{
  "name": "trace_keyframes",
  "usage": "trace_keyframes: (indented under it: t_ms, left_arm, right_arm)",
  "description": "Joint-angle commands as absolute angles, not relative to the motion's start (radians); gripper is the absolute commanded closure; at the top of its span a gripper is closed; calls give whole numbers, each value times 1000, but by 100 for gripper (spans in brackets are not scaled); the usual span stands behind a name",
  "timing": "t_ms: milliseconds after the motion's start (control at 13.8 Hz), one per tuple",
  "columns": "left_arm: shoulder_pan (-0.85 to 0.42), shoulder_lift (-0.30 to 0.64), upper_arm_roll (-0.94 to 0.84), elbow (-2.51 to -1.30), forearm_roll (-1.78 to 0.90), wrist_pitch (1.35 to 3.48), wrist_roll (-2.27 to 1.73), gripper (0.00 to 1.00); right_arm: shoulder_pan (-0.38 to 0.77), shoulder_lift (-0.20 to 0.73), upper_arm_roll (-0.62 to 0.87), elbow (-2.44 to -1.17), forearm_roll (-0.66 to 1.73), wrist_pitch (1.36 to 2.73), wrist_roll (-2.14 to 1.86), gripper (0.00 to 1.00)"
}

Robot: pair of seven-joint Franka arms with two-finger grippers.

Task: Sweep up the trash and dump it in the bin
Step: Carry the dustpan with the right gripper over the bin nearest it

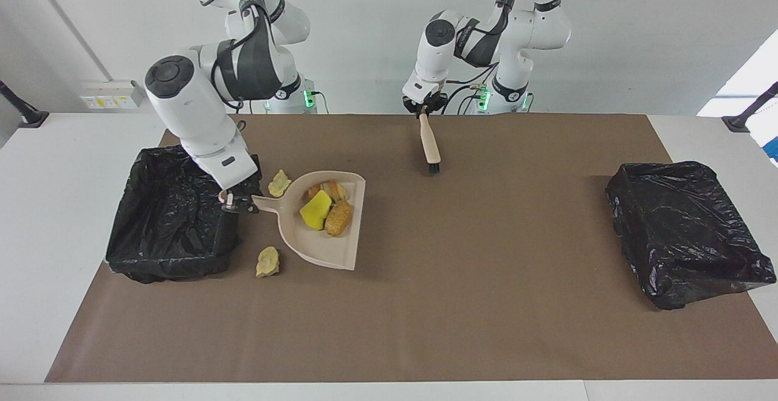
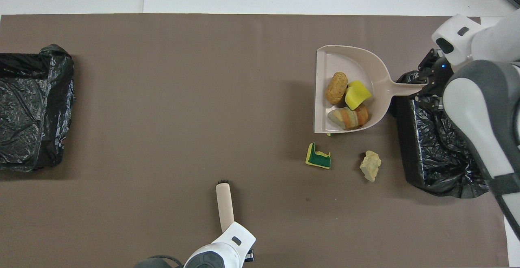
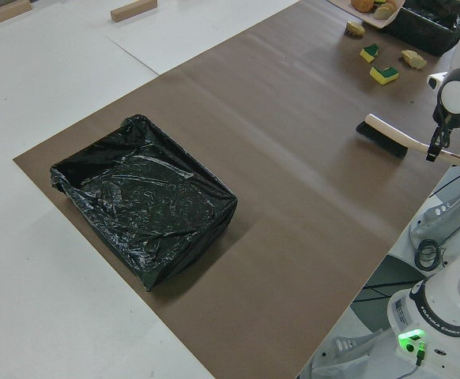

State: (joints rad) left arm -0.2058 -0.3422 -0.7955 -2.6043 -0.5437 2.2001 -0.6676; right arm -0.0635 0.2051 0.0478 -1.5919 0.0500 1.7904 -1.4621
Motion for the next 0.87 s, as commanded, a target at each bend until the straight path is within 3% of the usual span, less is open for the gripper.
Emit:
trace_keyframes:
  t_ms: [0, 72, 144, 217, 361, 578, 795]
  left_arm:
    - [-213, -350, -788, -2622, -580, 2217, -660, 91]
    - [-212, -336, -787, -2620, -598, 2211, -652, 84]
    - [-210, -325, -784, -2606, -603, 2204, -644, 67]
    - [-198, -305, -782, -2583, -603, 2185, -615, 57]
    - [-152, -240, -781, -2516, -598, 2160, -522, 0]
    - [-123, -209, -743, -2426, -571, 2155, -491, 0]
    - [-121, -198, -640, -2294, -378, 2042, -479, 0]
  right_arm:
    - [-164, 175, 57, -1591, 17, 1750, -1584, 100]
    - [-210, 175, 57, -1591, 15, 1750, -1651, 100]
    - [-251, 173, 57, -1591, 14, 1750, -1696, 100]
    - [-286, 173, 55, -1591, 11, 1752, -1738, 100]
    - [-363, 164, 55, -1591, -30, 1770, -1834, 100]
    - [-429, 149, 57, -1600, -191, 1776, -1864, 100]
    - [-428, 138, 57, -1629, -371, 1804, -1855, 100]
